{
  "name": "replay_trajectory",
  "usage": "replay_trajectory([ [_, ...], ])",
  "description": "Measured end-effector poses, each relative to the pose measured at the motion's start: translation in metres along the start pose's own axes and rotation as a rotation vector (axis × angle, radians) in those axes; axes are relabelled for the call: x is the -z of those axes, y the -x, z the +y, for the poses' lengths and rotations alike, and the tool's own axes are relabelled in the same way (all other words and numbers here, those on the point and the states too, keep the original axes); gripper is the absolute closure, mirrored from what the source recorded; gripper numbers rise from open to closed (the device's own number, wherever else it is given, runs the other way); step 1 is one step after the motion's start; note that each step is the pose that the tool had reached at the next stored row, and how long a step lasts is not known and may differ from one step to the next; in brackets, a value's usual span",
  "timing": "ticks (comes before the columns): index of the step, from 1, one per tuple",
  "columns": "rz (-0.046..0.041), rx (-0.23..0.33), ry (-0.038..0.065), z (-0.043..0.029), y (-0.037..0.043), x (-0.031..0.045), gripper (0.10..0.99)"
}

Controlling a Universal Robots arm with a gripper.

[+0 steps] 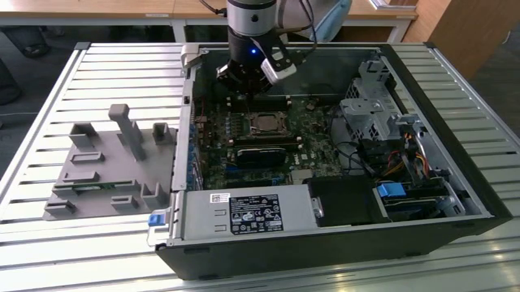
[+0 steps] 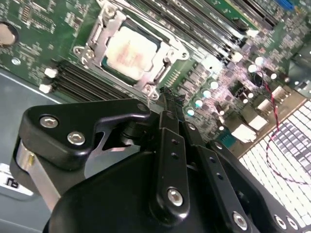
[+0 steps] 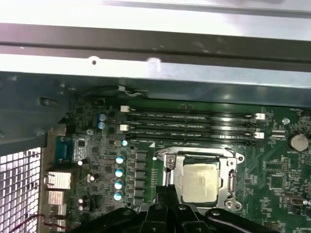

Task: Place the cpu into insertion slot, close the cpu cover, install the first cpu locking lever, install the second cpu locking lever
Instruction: 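Install the first cpu locking lever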

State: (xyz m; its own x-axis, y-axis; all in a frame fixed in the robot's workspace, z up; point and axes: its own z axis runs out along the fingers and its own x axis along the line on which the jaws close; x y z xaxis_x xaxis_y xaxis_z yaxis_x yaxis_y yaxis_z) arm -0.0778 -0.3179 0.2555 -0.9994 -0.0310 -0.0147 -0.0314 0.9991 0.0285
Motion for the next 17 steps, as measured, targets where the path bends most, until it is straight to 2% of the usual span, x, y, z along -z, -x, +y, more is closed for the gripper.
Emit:
replay_trajectory([
  [6,-0.0004,0.0,0.013,0.0017,-0.0112,0.0001,0.98],
  [13,-0.0005,0.0,0.015,0.0044,-0.0195,0.0001,0.98],
  [17,-0.0005,0.0,0.016,0.0095,-0.0207,0.0,0.98],
])
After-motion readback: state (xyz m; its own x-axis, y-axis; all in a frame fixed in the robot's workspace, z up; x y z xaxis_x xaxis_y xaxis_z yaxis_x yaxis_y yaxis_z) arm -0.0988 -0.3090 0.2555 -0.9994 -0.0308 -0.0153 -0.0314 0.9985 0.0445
